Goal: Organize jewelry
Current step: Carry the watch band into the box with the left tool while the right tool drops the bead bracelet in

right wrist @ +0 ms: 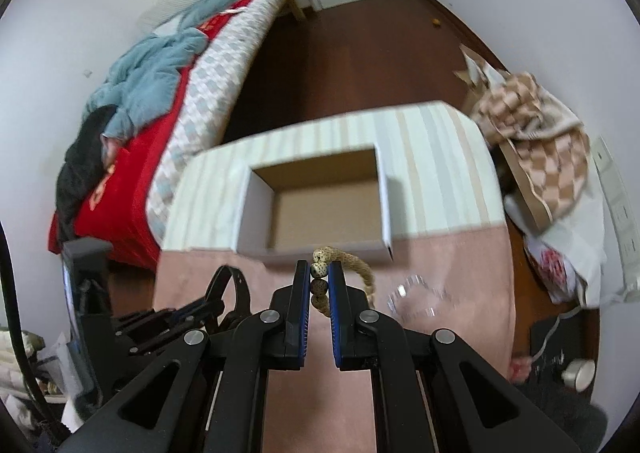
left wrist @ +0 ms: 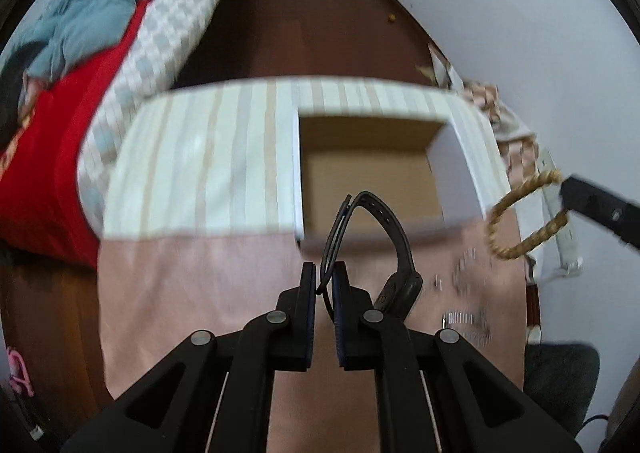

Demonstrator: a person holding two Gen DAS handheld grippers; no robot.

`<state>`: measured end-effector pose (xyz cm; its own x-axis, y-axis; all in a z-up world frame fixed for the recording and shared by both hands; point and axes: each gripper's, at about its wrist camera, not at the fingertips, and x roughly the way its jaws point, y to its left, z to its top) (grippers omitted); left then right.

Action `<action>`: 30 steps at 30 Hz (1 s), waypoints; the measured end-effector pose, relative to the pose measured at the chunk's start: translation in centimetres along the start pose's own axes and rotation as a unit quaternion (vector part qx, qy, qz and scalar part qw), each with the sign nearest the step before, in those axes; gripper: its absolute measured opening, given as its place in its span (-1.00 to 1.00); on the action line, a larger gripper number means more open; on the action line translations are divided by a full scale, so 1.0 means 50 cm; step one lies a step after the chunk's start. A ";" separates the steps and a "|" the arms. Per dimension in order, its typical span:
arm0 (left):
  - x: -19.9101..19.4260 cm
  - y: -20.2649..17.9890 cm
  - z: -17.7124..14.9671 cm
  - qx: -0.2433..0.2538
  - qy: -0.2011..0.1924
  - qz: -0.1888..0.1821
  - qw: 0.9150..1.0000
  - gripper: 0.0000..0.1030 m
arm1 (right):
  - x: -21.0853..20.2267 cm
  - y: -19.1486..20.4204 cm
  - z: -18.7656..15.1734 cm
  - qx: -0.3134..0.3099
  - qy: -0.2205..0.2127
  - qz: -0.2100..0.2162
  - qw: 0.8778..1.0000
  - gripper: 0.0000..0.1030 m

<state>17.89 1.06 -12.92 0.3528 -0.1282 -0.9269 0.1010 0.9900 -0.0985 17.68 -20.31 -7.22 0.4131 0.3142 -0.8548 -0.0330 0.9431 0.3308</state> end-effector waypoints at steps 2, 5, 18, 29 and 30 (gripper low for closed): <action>0.021 -0.006 0.055 -0.001 0.001 0.004 1.000 -0.90 | 0.018 0.007 0.036 -0.007 -0.001 0.000 1.000 -0.82; 0.057 -0.004 0.101 -0.012 0.016 -0.002 1.000 -0.90 | 0.060 0.006 0.081 -0.005 0.014 0.009 1.000 -0.82; 0.139 -0.024 0.196 -0.033 0.073 -0.005 0.997 -0.74 | 0.228 0.005 0.173 -0.017 0.074 0.009 0.997 -0.82; 0.072 -0.037 0.180 -0.017 0.011 0.049 0.999 0.99 | 0.223 -0.063 0.118 -0.012 0.099 -0.064 0.993 0.02; 0.066 -0.035 0.173 -0.015 0.001 0.060 0.998 1.00 | 0.218 -0.063 0.111 -0.017 0.094 -0.081 0.992 0.10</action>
<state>26.93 -1.62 -12.66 0.3594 -0.0083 -0.9331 0.0295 0.9996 0.0025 27.36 -20.48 -15.36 0.2379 0.1696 -0.9564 -0.0119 0.9851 0.1718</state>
